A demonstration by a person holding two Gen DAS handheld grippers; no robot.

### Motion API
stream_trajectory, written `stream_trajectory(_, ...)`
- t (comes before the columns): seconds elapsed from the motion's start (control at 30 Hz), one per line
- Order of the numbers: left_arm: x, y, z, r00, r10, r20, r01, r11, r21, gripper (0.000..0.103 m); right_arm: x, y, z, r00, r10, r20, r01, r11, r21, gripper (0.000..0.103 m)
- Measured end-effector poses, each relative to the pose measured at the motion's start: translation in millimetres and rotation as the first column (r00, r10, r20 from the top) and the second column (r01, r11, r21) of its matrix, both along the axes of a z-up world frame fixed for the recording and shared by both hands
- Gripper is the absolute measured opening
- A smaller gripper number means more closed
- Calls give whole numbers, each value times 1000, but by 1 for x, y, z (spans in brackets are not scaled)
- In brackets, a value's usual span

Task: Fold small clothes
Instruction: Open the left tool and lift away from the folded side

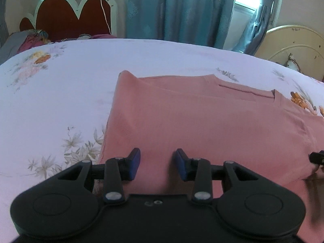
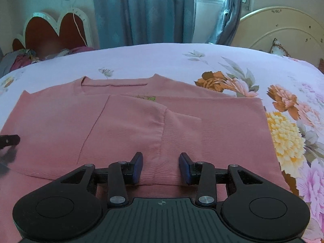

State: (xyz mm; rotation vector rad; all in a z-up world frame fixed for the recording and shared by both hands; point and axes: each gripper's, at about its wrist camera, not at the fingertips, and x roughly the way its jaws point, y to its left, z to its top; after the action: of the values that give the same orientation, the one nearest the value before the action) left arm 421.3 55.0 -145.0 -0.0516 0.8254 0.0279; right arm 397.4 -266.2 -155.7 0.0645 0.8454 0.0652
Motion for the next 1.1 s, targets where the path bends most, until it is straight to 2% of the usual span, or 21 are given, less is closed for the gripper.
stream_trajectory(0.1,-3,-1,0,1000,4,-3,-4,1000,7,39,-1,-1,-1,1000,10,-3,-10,1000,-2,39)
stream_trajectory(0.2,-8,-2,5,1000,16,-10,-16,1000,11,38,-9,-7,10,1000,-9,19,8,999,46,39)
stream_trajectory(0.33,-24,-10,7,1000,-13,-3,13,1000,26,39,-17,-6,5,999,33,1,-33,999,3,39)
stream_trajectory(0.43,-37,-14,8,1000,-21,-7,21,1000,9,39,-26,-9,17,999,31,28,-32,998,51,39)
stream_trajectory(0.6,-65,-26,12,998,-62,-13,62,998,0,40,-53,-8,28,995,88,39,-90,994,63,39)
stream_trajectory(0.73,-86,-38,7,997,-75,-36,75,997,-3,40,-77,-6,25,991,130,18,-131,987,95,39)
stream_trajectory(0.87,-101,-47,5,996,-80,-36,81,996,39,40,-95,0,13,984,176,-4,-175,981,87,39)
stream_trajectory(1.1,-134,-34,13,998,-25,-58,28,998,64,41,-124,-10,19,978,209,3,-208,972,111,39)
